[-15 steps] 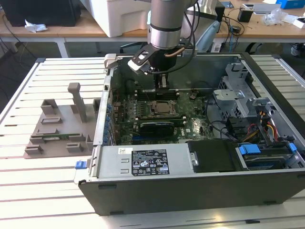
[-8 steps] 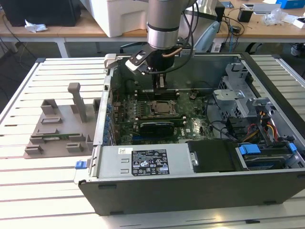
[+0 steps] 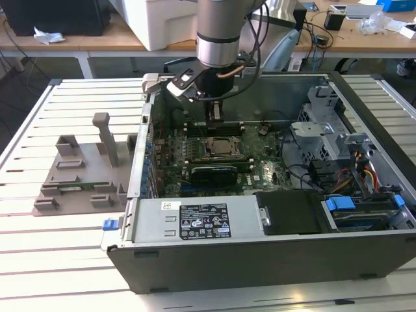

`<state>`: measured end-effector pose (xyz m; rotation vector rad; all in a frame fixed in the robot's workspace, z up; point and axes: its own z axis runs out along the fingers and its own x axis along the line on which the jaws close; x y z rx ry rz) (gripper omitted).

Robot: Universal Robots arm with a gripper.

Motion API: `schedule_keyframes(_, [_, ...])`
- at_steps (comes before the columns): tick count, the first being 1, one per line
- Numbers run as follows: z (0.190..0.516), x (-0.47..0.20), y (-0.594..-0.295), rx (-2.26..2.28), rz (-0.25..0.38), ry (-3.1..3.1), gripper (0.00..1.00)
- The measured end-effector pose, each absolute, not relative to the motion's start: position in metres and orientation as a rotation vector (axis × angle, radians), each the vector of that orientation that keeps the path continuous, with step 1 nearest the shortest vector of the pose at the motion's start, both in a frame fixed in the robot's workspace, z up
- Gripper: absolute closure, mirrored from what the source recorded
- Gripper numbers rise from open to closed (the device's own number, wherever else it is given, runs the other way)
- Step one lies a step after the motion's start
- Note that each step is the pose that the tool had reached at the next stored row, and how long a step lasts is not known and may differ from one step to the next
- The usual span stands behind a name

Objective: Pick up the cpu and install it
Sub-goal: 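Close the cpu cover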

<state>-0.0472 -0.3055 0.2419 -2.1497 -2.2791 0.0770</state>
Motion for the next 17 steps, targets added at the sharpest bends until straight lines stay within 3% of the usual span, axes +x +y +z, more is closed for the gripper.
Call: schedule_keyframes(17, [0.242,-0.061,-0.305,-2.150,0.077,-2.279,0.89])
